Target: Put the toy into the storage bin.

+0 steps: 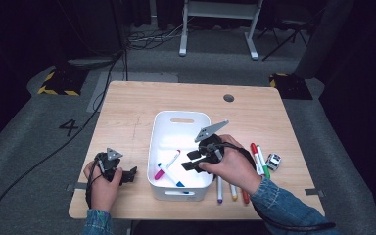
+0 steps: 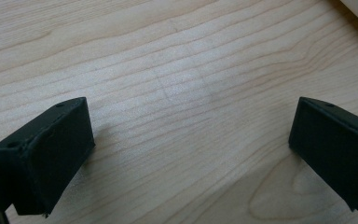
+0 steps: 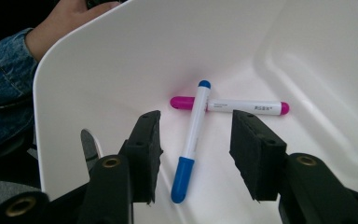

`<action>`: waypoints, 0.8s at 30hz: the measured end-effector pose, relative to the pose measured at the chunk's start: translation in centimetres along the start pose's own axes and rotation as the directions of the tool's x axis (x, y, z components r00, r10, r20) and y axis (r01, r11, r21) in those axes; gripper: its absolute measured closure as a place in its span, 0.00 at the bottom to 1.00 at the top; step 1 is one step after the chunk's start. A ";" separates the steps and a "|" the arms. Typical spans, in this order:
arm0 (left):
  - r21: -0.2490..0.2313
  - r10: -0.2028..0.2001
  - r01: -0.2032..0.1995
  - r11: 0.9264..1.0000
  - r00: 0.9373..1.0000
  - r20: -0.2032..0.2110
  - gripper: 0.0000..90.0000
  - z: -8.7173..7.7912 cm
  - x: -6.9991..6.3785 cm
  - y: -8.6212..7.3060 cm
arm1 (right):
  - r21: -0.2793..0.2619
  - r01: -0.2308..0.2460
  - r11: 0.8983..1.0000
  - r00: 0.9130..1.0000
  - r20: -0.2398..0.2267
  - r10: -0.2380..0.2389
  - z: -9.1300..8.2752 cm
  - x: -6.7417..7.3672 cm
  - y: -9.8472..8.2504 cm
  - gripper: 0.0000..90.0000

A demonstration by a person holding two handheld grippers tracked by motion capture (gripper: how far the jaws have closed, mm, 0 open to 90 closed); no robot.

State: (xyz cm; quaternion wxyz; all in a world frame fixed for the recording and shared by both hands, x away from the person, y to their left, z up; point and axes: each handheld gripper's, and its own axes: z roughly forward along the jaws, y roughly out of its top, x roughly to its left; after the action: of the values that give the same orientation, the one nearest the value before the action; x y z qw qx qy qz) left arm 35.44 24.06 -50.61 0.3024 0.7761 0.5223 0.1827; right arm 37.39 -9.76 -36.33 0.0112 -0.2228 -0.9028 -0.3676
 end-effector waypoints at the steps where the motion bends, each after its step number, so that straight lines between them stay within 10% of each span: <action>1: 0.000 -0.001 0.001 1.000 1.000 0.000 0.00 0.0 0.0 0.0 | -0.016 0.000 1.000 1.000 0.002 0.000 -0.3 -0.2 0.0 0.60; 24: 0.002 0.000 0.000 1.000 1.000 0.001 0.00 0.1 0.0 0.1 | -0.103 -0.126 0.987 0.983 0.122 0.138 -7.4 -5.7 -3.7 0.62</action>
State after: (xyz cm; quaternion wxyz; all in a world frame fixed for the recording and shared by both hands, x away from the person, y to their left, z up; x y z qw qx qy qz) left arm 35.58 23.99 -50.60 0.3016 0.7766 0.5224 0.1819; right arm 39.97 -19.31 -34.48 -0.0330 -0.3058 -0.8665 -0.3932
